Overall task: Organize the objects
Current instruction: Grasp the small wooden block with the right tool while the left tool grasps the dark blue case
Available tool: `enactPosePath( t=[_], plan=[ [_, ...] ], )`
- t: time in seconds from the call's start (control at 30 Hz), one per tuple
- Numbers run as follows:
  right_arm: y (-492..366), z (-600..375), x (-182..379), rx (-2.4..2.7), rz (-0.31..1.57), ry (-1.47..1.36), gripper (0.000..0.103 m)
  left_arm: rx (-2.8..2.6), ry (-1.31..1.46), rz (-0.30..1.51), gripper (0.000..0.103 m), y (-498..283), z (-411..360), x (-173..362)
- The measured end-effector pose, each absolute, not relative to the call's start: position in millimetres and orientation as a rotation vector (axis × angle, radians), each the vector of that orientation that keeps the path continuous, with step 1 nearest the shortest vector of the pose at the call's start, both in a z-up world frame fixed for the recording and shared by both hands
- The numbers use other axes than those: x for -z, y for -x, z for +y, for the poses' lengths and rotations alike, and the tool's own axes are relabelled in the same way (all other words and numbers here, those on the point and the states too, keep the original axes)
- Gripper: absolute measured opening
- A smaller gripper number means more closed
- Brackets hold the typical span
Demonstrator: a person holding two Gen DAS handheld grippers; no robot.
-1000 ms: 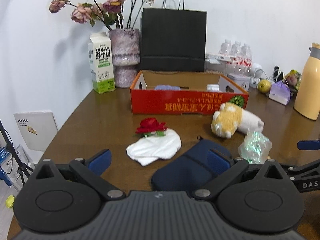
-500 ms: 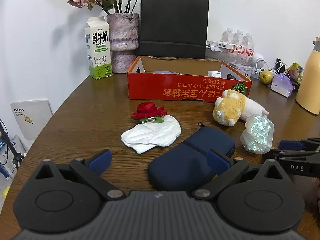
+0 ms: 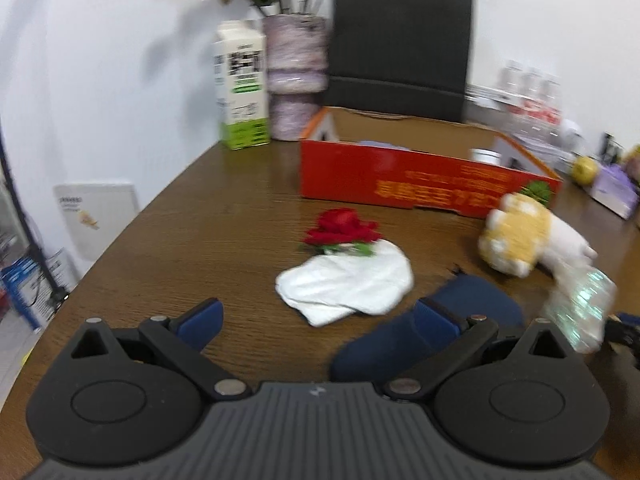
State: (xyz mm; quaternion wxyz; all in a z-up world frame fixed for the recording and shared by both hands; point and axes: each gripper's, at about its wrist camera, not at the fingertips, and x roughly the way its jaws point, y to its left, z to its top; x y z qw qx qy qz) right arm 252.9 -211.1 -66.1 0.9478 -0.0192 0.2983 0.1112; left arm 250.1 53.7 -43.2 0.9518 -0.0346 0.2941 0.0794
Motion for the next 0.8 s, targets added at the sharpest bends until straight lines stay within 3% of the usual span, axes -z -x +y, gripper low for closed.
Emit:
enactPosePath(
  t=[0.17, 0.27, 0.4, 0.57, 0.7, 0.8],
  plan=[
    [-251.3, -211.1, 65.5, -0.228, 0.594, 0.048, 0.020, -0.266, 0.129, 0.664, 0.101, -264.8, 60.2, 55.4],
    [-250.7, -210.4, 65.1, -0.233, 0.589, 0.054, 0.020, -0.253, 0.136, 0.710, 0.090, -264.9, 61.6, 61.5],
    [-249.7, -210.3, 64.3, -0.236, 0.581, 0.048, 0.020, -0.226, 0.084, 0.709, 0.087, -252.1, 48.2, 64.3],
    [-247.1, -210.2, 63.5, -0.245, 0.569, 0.047, 0.020, -0.171, 0.059, 0.696, 0.089, -233.9, 32.4, 64.3],
    [-244.3, -213.7, 63.1, -0.250, 0.563, 0.042, 0.020, -0.178, 0.073, 0.616, 0.103, -222.5, 31.6, 54.4],
    [-243.7, -217.5, 62.6, -0.249, 0.560, 0.039, 0.020, -0.154, 0.099, 0.562, 0.103, -219.0, 32.1, 42.1]
  ],
)
